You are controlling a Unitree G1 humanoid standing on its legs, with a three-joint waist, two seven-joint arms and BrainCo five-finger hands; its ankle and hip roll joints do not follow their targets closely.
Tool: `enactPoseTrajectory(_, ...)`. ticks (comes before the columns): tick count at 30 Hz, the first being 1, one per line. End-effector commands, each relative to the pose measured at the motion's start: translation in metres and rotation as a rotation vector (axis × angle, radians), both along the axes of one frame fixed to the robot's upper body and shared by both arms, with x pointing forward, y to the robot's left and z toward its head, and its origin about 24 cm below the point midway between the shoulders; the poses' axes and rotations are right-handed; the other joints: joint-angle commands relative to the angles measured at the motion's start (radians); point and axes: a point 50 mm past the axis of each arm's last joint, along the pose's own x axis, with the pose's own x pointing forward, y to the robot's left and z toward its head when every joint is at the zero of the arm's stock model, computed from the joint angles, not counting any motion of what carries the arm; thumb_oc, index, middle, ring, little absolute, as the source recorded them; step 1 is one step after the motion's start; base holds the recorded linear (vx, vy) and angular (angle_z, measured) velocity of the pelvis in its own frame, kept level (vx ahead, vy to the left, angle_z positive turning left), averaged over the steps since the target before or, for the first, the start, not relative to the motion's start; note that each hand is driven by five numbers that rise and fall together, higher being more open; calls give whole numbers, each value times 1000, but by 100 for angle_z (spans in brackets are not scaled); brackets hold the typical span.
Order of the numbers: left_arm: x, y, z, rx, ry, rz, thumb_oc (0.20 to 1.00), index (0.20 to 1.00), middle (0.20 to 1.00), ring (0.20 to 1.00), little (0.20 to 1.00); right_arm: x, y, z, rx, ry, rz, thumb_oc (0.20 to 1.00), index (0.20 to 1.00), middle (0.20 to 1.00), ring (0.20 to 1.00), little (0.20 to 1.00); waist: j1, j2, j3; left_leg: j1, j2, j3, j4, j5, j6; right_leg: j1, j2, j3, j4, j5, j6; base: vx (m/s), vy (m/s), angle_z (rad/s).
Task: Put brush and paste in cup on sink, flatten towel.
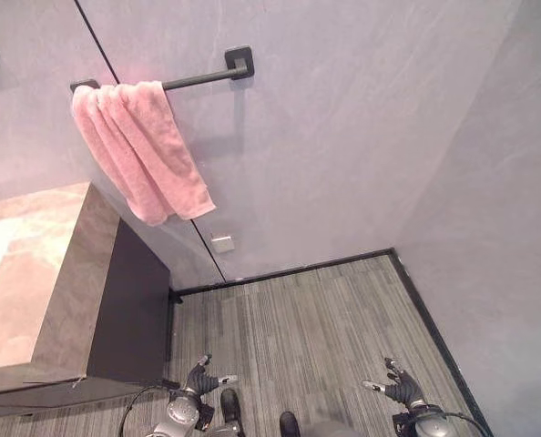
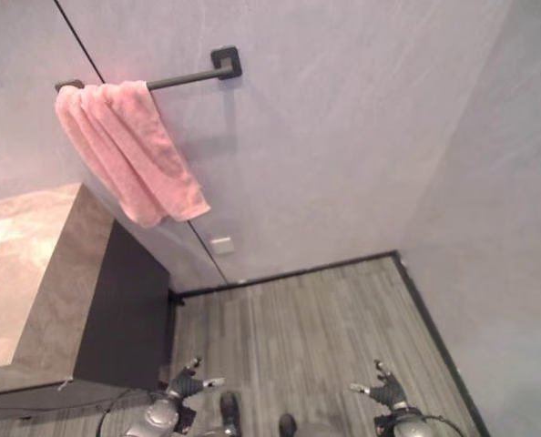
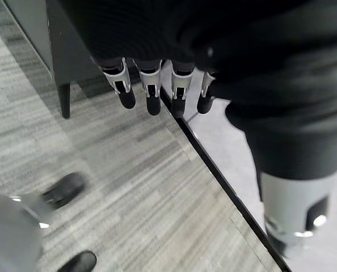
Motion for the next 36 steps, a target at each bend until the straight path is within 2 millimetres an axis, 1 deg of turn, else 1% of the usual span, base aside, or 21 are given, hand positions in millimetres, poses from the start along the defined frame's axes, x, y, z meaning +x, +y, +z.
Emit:
enactPoseTrajectory(1,9,7,8,19,-72,14,1000,1000,1000,1000,1000,10,-4,11,-42,-66,55,1000,1000,1000,1000,1000,24,-7,-14,19,7,16,35,86,31,48,-93,220,121,-88,130,359,170,-109)
enactPoseTrajectory(4,9,10,8,29,-71,13,1000,1000,1000,1000,1000,12,0,10,-43,-61,73,1000,1000,1000,1000,1000,44,-13,-37,-9,-24,-13,129,64,44,84,-134,259,111,-107,144,300,208,-101)
enactPoseTrajectory(8,12,15,11,40,-91,8,1000,1000,1000,1000,1000,13,6,8,-11,-64,58,1000,1000,1000,1000,1000,45,-44,-65,-33,-76,48,296,-47,93,89,-216,290,148,-102,188,280,268,-50)
enactPoseTrajectory(10,13,17,12,47,-95,5,1000,1000,1000,1000,1000,15,8,9,-7,-66,68,1000,1000,1000,1000,1000,52,-46,-71,-34,-74,61,307,-61,100,75,-219,301,157,-90,195,135,142,-34)
enactPoseTrajectory(12,19,23,17,66,-117,-1,1000,1000,1000,1000,1000,20,15,10,4,-81,89,1000,1000,1000,1000,1000,59,-59,-78,-23,-93,84,321,-98,118,49,-238,317,192,-17,225,156,173,-37)
enactPoseTrajectory(13,19,23,17,66,-117,-1,1000,1000,1000,1000,1000,20,15,10,4,-81,89,1000,1000,1000,1000,1000,60,-59,-79,-23,-92,85,320,-98,118,48,-238,318,192,-16,226,219,235,-42)
enactPoseTrajectory(15,22,24,19,66,-131,-9,1000,1000,1000,1000,1000,21,16,10,11,-82,95,1000,1000,1000,1000,1000,62,-63,-87,-11,-113,87,321,-120,129,44,-253,317,207,32,241,163,183,-26)
enactPoseTrajectory(17,24,27,21,68,-143,-10,1000,1000,1000,1000,1000,22,17,11,12,-87,111,1000,1000,1000,1000,1000,63,-69,-90,17,-142,84,310,-144,144,30,-268,307,249,105,257,157,185,25)
enactPoseTrajectory(20,21,28,20,71,-131,-7,1000,1000,1000,1000,1000,22,18,11,5,-87,122,1000,1000,1000,1000,1000,62,-65,-79,62,-156,69,272,-150,158,-24,-264,293,358,192,258,93,125,17)
enactPoseTrajectory(21,21,28,20,71,-131,-7,1000,1000,1000,1000,1000,22,18,11,5,-87,122,1000,1000,1000,1000,1000,64,-63,-81,59,-154,70,270,-147,157,-27,-261,295,356,196,258,21,135,7)
enactPoseTrajectory(22,23,30,21,77,-134,-10,1000,1000,1000,1000,1000,29,22,14,10,-113,133,1000,1000,1000,1000,1000,59,-52,-56,86,-144,65,245,-143,164,-91,-234,256,442,200,241,20,121,0)
enactPoseTrajectory(24,20,28,18,75,-114,-30,1000,1000,1000,1000,1000,27,25,14,23,-118,136,1000,1000,1000,1000,1000,37,-46,-48,114,-157,28,225,-140,164,-132,-120,282,443,99,231,72,113,9)
enactPoseTrajectory(25,20,27,18,75,-113,-30,1000,1000,1000,1000,1000,27,25,14,23,-118,136,1000,1000,1000,1000,1000,34,-48,-46,116,-161,26,226,-142,165,-131,-122,279,451,91,230,92,77,30)
enactPoseTrajectory(26,20,28,17,78,-104,-36,1000,1000,1000,1000,1000,25,24,13,28,-114,130,1000,1000,1000,1000,1000,26,-42,-44,132,-162,10,215,-133,164,-172,-56,298,407,15,205,113,29,52)
enactPoseTrajectory(27,21,30,17,82,-102,-18,1000,1000,1000,1000,1000,28,25,14,28,-127,135,1000,1000,1000,1000,1000,26,-63,-25,168,-185,9,219,-156,160,-204,-90,192,258,13,198,106,31,36)
enactPoseTrajectory(28,21,30,18,82,-103,-18,1000,1000,1000,1000,1000,28,25,14,28,-127,135,1000,1000,1000,1000,1000,25,-63,-25,167,-184,8,219,-154,159,-203,-90,191,253,17,198,111,-91,36)
enactPoseTrajectory(29,21,29,17,92,-107,-18,1000,1000,1000,1000,1000,27,28,14,11,-120,169,1000,1000,1000,1000,1000,40,-72,-14,154,-172,13,285,-164,150,-169,-137,130,240,19,205,51,-100,18)
enactPoseTrajectory(30,20,27,16,86,-101,-24,1000,1000,1000,1000,1000,27,28,13,10,-112,176,1000,1000,1000,1000,1000,37,-73,-15,150,-168,8,289,-160,146,-161,-114,161,250,0,193,54,-100,34)
enactPoseTrajectory(31,19,27,16,86,-101,-24,1000,1000,1000,1000,1000,27,28,13,10,-112,176,1000,1000,1000,1000,1000,38,-73,-15,150,-168,9,289,-161,146,-161,-114,162,251,0,192,35,-89,19)
enactPoseTrajectory(32,16,26,14,79,-92,-10,1000,1000,1000,1000,1000,25,27,13,13,-109,178,1000,1000,1000,1000,1000,43,-78,-26,162,-167,9,269,-160,137,-129,-104,161,206,-11,173,54,-96,18)
enactPoseTrajectory(36,10,23,12,43,-87,10,1000,1000,1000,1000,1000,23,21,13,-4,-99,172,1000,1000,1000,1000,1000,50,-76,-49,178,-166,1,243,-150,128,-92,-96,166,156,-8,162,54,-91,-4)
